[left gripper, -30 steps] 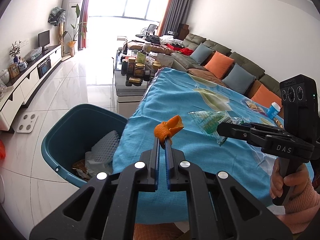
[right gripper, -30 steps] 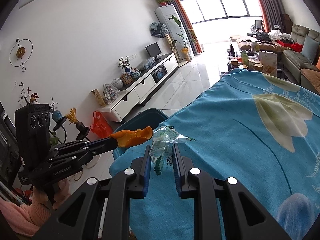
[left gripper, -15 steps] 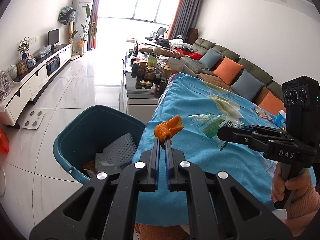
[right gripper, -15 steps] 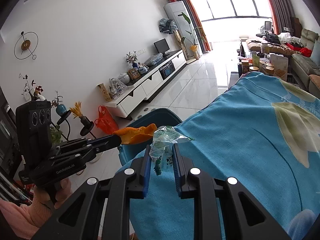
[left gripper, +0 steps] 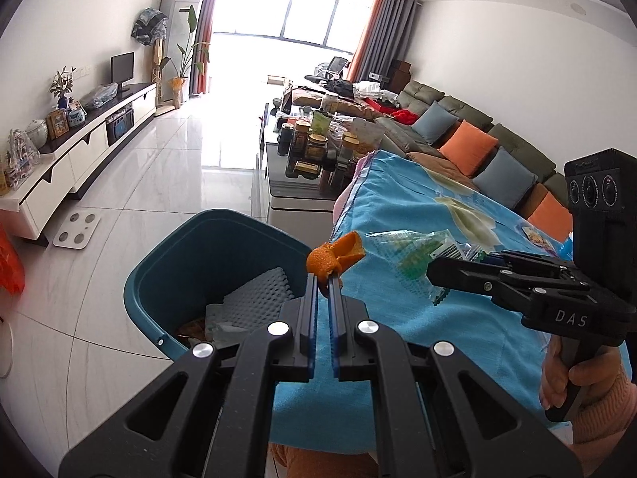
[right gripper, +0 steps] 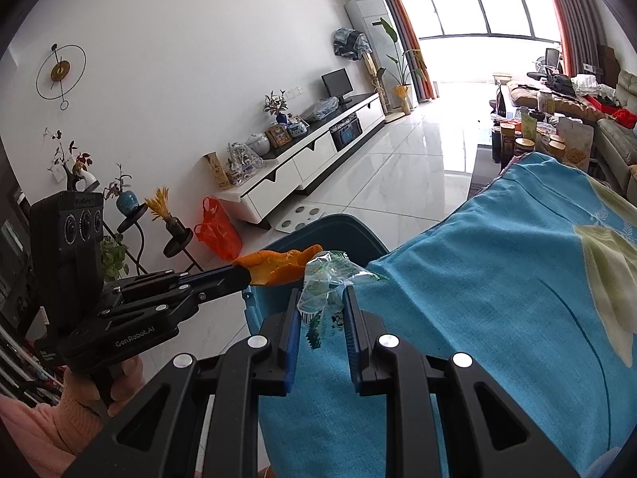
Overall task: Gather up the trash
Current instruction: 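Carry the orange peel and plastic wrapper in both grippers over the teal bin, then lower both grippers with the peel and wrapper into the bin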
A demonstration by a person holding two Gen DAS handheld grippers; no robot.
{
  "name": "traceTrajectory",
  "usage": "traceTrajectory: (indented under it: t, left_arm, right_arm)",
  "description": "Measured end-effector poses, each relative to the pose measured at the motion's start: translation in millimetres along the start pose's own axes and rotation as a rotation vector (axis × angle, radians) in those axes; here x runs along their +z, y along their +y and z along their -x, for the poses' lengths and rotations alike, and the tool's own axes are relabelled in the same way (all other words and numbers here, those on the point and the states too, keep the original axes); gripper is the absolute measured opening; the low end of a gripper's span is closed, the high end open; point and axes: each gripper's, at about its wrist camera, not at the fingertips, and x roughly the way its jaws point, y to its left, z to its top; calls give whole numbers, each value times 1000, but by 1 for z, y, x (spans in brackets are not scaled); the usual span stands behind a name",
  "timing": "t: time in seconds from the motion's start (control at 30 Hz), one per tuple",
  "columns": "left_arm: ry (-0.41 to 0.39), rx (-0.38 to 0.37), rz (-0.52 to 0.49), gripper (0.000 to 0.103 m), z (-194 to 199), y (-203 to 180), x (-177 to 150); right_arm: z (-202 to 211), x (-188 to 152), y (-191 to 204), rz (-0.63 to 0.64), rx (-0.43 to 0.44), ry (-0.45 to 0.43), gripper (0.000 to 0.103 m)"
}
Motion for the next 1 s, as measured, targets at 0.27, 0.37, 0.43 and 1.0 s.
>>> traceTrajectory:
  t: [0.27,0.37,0.43,1.0]
  left_arm:
    - [3,15,17,6,-3,8,1]
    - [6,23,22,6,-4,11,1]
    - [9,30,25,6,-6,12,0]
    - [13,74,52,6,-18,23,-2]
  right_arm:
    - [-10,5,9,30,1,21,19]
    - [-15,6,12,39,3,28,19]
    - [-17,7,13,43,4,31,19]
    - [-38,13,22,75,6,66,19]
